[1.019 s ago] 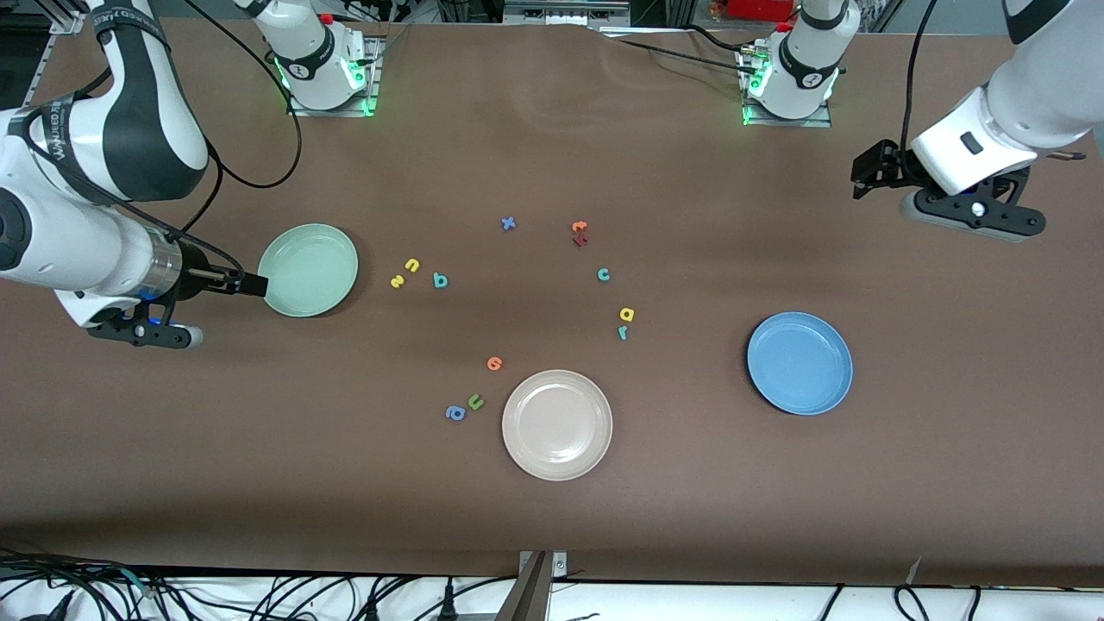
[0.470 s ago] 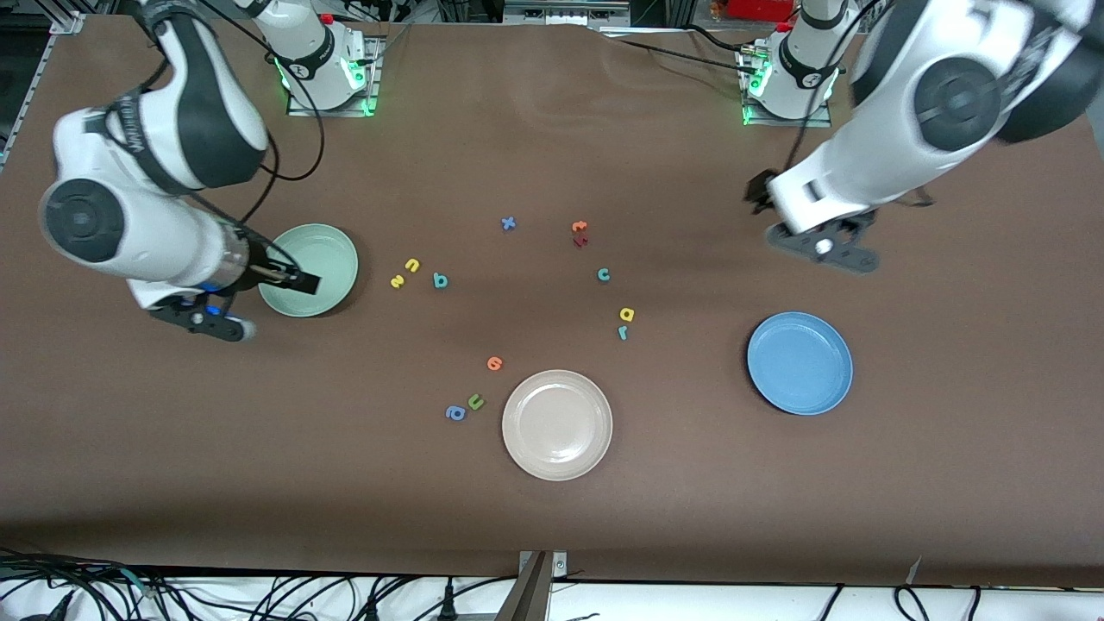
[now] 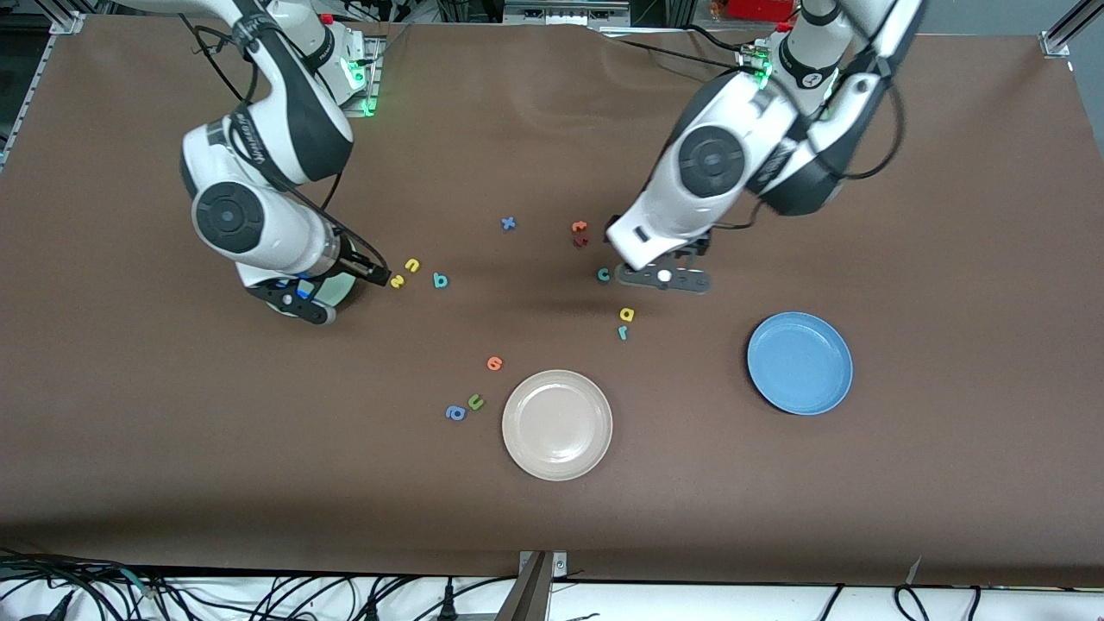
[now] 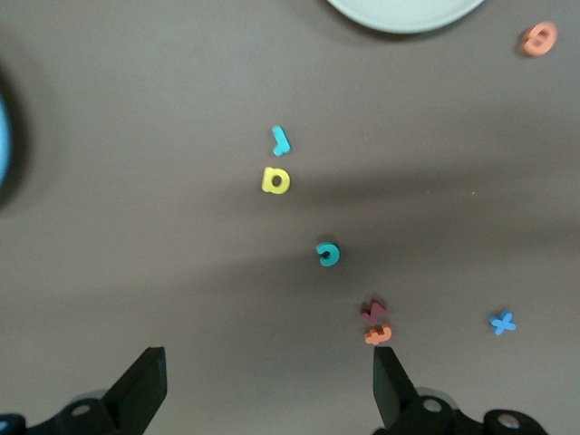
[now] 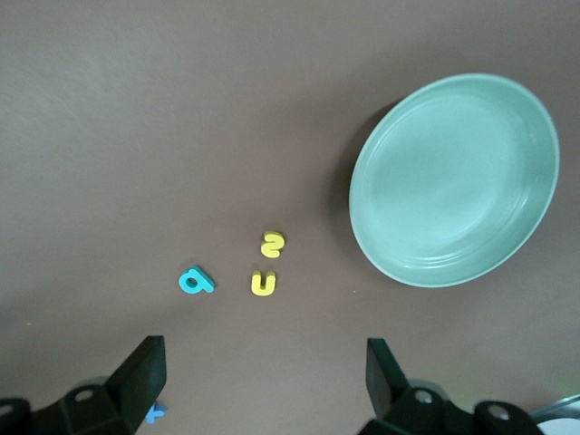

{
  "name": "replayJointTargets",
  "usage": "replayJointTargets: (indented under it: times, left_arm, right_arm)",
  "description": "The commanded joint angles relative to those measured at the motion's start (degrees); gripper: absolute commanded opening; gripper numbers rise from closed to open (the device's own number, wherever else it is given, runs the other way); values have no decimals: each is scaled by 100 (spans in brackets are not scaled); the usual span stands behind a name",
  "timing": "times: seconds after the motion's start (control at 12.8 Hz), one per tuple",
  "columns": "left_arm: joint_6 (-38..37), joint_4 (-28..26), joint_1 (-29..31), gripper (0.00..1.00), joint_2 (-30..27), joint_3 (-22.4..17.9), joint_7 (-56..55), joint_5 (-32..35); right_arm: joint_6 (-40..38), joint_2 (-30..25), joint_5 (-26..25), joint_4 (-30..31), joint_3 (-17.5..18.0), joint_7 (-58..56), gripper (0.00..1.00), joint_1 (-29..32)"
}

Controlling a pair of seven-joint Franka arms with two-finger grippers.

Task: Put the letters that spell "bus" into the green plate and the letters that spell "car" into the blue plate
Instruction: 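Grasp the yellow letter with the right gripper while the left gripper grasps the teal letter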

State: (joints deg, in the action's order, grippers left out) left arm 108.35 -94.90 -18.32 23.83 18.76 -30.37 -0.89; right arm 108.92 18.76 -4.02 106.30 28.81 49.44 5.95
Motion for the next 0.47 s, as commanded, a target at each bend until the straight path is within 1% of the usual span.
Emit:
replayJointTargets:
  times: [0.0,0.16,0.24,0.31,0.39]
  left_arm:
    - [430,25,-101,100,568,-30,-101,142]
    - [713,7,-268,99,885,-48,-197,142]
    - [835,-63,-277,96,964,-48,-328,150]
    - [1098,-272,-286,92,965,-48,-373,229]
    - [1509,-570,-278,92,956,-31,-382,395]
  right_arm:
    - [767,-284,121,872,124,197,98,82]
    - [1689,-495,130,1697,151,303,98,82]
    - [2164,-531,130,2058,212,399,98,82]
    - [2577,-531,130,2357,230,531,98,82]
    - [2886,-514,130,2578,308,619,98,82]
